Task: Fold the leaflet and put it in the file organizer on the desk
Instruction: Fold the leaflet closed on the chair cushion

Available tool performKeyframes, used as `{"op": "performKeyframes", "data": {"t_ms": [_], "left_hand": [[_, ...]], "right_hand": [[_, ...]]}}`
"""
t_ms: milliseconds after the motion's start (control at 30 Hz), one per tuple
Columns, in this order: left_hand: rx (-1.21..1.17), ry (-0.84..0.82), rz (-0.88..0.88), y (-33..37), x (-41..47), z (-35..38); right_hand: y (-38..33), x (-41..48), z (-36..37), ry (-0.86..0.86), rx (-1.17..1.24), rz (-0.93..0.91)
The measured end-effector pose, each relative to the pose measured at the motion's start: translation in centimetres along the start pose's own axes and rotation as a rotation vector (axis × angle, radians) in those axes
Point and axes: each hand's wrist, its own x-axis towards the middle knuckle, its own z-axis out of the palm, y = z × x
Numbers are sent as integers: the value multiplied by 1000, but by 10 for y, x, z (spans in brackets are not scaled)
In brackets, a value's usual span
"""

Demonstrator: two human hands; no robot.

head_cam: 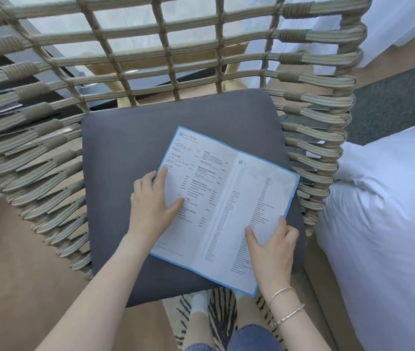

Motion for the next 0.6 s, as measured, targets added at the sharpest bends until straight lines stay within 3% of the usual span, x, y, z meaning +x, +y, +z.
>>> {"op": "performKeyframes", "data": {"t_ms": [67,133,200,400,600], "left_hand": [[-87,2,1,-3,-1,2],[-188,-3,-5,-7,-3,3],[-242,-8,-13,-11,-6,6],[-314,-9,-57,-13,-9,11],[-313,68,-116,-22,-17,9]], "right_hand": [[0,0,3,-10,21,-40],[1,2,4,65,-126,-46],[2,6,1,127,-172,41],[12,15,-3,78,-42,25],[9,26,-11,50,75,-137]]}}
